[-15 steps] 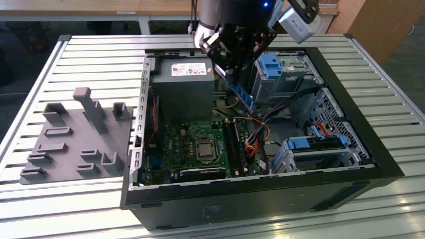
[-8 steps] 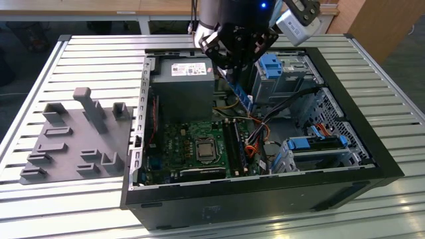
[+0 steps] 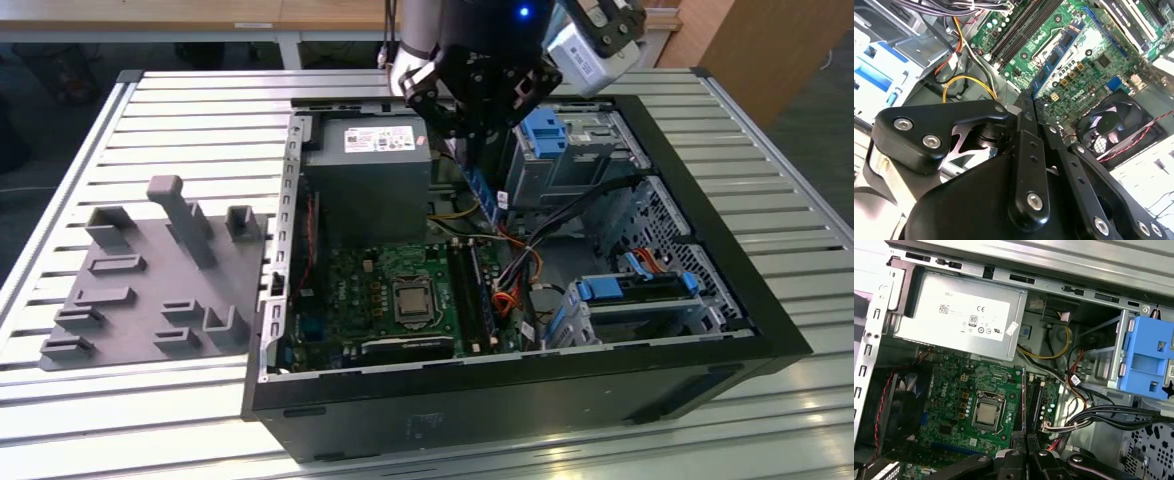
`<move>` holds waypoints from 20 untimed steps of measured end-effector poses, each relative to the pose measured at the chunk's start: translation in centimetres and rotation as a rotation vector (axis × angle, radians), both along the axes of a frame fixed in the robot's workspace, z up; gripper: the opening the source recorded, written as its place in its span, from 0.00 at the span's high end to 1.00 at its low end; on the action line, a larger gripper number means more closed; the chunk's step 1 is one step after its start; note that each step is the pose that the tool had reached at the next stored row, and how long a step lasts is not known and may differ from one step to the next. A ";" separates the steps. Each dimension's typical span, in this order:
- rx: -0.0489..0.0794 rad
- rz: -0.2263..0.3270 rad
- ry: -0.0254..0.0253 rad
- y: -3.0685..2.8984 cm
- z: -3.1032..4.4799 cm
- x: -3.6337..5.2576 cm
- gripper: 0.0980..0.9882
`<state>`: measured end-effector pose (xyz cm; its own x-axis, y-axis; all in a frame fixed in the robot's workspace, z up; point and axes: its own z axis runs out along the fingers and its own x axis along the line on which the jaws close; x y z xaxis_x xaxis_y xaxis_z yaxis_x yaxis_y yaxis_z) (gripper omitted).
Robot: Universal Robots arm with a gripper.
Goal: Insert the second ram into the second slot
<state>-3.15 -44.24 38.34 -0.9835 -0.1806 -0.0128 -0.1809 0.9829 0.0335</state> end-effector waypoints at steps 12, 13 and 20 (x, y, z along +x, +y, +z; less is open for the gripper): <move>-0.001 -0.156 -0.0001 0.00 -0.20 0.00 0.96; -0.002 -0.174 -0.0001 0.00 -0.23 0.00 0.96; -0.002 -0.229 0.0050 -0.16 -0.60 0.00 0.96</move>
<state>-3.15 -44.39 37.73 -0.9988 0.0477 -0.0077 0.0474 0.9984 0.0314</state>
